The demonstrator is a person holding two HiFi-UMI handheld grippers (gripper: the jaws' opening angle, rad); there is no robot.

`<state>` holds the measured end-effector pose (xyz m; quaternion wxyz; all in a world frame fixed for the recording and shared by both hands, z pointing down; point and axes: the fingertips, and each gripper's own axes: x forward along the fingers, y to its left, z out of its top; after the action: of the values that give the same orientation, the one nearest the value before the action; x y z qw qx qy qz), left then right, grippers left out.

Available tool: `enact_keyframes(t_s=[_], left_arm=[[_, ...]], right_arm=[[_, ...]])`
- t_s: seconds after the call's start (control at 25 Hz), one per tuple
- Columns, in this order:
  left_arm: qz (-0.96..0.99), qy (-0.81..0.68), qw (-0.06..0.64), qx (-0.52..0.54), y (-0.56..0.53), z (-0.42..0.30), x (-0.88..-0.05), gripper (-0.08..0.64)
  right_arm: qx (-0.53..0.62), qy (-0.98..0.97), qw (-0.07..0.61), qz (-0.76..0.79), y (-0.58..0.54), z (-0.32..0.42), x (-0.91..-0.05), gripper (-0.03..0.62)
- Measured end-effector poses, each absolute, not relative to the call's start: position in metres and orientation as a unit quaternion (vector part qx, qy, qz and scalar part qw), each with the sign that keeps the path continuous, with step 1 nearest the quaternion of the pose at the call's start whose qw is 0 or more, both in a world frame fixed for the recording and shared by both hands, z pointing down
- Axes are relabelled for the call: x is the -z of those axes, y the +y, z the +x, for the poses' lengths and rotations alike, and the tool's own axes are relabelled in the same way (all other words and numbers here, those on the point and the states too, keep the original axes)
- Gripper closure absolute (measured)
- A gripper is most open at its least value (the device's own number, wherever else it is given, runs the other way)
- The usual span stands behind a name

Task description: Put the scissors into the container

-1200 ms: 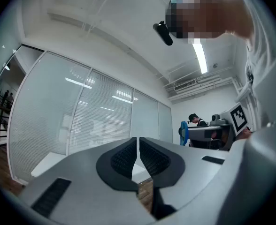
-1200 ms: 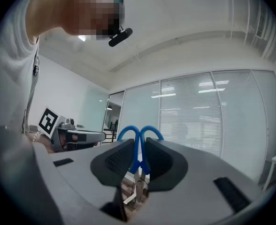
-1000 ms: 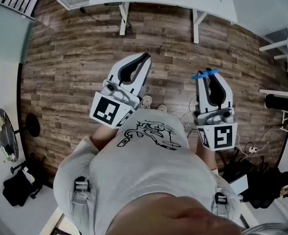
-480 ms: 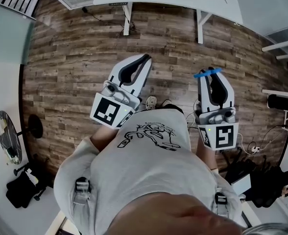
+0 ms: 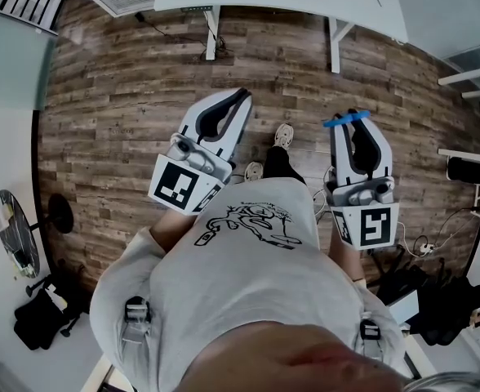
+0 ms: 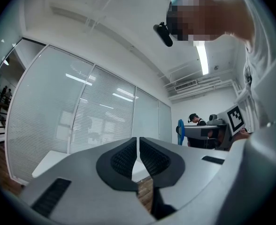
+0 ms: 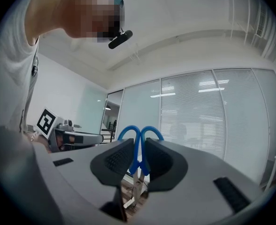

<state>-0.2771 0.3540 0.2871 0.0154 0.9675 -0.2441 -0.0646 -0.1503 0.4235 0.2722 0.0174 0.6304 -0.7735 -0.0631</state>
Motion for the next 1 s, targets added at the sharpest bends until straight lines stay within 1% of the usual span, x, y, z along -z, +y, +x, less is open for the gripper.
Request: enact_keyframes(t_s=[0.36, 1.0], left_arm=[[0.969, -0.237, 0.007, 0.064, 0.325, -0.241, -0.289, 0.528], [0.969, -0.241, 0.001, 0.062, 0.248, -0.135, -0.277, 0.528]], right_arm=[[0.066, -0.768, 0.017, 0.637, 0.398, -0.113, -0.276, 0.505], [0.064, -0.766, 0.010, 0.640, 0.324, -0.005, -0.270, 0.506]])
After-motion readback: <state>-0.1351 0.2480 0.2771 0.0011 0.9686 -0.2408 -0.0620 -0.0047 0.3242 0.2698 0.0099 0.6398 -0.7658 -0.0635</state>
